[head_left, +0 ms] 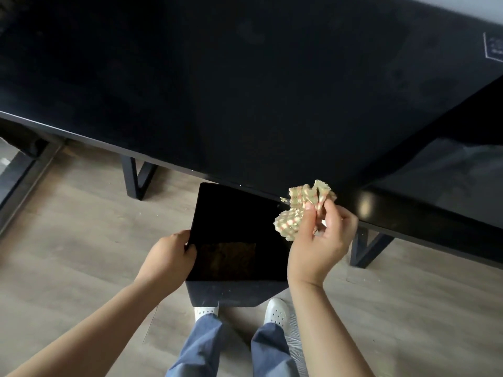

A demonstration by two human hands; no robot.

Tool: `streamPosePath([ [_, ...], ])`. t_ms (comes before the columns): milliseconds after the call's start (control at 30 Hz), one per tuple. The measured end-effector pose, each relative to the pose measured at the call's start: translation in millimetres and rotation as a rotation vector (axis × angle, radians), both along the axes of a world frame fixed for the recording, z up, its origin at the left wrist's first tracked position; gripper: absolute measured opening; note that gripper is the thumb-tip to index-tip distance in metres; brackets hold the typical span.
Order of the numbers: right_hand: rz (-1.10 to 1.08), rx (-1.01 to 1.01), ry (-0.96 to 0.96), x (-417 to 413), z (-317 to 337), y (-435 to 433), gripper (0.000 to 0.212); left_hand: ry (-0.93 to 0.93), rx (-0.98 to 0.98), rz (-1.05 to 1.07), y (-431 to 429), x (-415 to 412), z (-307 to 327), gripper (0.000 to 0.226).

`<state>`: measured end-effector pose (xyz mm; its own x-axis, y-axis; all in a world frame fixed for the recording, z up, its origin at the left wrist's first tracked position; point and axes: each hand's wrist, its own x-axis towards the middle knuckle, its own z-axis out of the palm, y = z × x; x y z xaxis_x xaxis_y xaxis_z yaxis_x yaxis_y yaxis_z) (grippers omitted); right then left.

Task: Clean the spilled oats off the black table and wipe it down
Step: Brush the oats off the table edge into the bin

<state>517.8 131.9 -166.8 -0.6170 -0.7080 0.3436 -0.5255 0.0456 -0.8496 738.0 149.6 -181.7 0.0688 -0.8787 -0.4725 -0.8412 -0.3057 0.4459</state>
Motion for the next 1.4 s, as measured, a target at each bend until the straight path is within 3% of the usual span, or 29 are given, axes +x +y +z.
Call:
streamPosePath([
  [300, 0.000, 0.019, -0.131, 42.2, -11.6, -5.9, 0.021, -0.051, -0.038, 0.048, -6.5, 27.1, -2.6, 0.023],
  [667, 0.040, -0.022, -0.072, 110.4, -11.4, -25.8, 0.012, -0.020, -0.008, 0.058, -17.6, 70.4, -1.7, 0.019],
  [1067, 0.228, 0.009, 0.096, 169.5, -11.1, -45.5, 0.014, 0.007, -0.022, 0.089, -28.6, 108.7, -3.1, 0.014],
  [1300, 0.426, 0.132, 0.177, 157.9, -11.8, -28.4, 0.006, -0.016, -0.029, 0.097, -23.8, 116.4, -2.3, 0.015],
  [1400, 0.399, 0.197, 0.132, 135.4, -15.8, -3.9, 0.010, -0.011, -0.030, 0.087, -18.1, 111.8, -2.7, 0.020],
])
